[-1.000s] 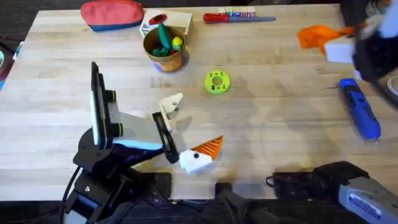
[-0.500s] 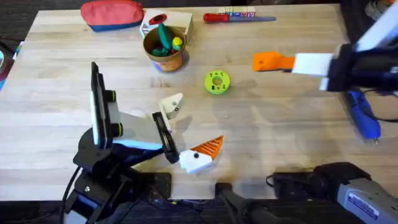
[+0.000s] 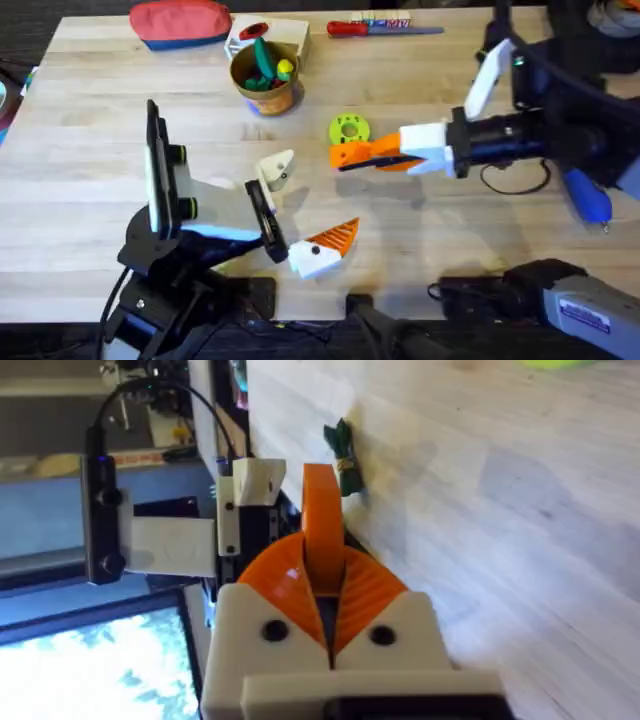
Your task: Pick up the gripper from the table and insert it into the empty holder that is missing its gripper. Then pick up a screw, insert it into the mounting hole, and use the screwdriver to tighten it. Finally, clean up the table by picking up the vegetable and placing it into the bucket.
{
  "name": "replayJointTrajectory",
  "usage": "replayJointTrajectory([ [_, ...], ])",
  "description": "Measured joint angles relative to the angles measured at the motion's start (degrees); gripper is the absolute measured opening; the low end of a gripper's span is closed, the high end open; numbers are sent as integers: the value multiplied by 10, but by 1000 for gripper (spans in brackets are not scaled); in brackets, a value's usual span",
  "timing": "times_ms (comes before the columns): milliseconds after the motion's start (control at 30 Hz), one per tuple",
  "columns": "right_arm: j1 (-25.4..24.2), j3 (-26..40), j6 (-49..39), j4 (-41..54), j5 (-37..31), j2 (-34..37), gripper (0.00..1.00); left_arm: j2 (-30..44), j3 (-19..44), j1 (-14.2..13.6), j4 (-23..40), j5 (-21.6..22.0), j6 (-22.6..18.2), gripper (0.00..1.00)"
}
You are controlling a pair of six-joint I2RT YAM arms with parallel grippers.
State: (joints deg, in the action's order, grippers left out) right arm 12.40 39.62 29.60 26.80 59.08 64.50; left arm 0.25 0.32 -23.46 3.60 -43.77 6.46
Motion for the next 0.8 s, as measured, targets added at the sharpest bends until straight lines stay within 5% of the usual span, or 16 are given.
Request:
replayJointTrajectory([
  [333,65,0,78,-184,119,130,4,0,0,0,0,0,0,987],
  [800,70,0,105,-207,153,140,4,0,0,0,0,2,0,987],
])
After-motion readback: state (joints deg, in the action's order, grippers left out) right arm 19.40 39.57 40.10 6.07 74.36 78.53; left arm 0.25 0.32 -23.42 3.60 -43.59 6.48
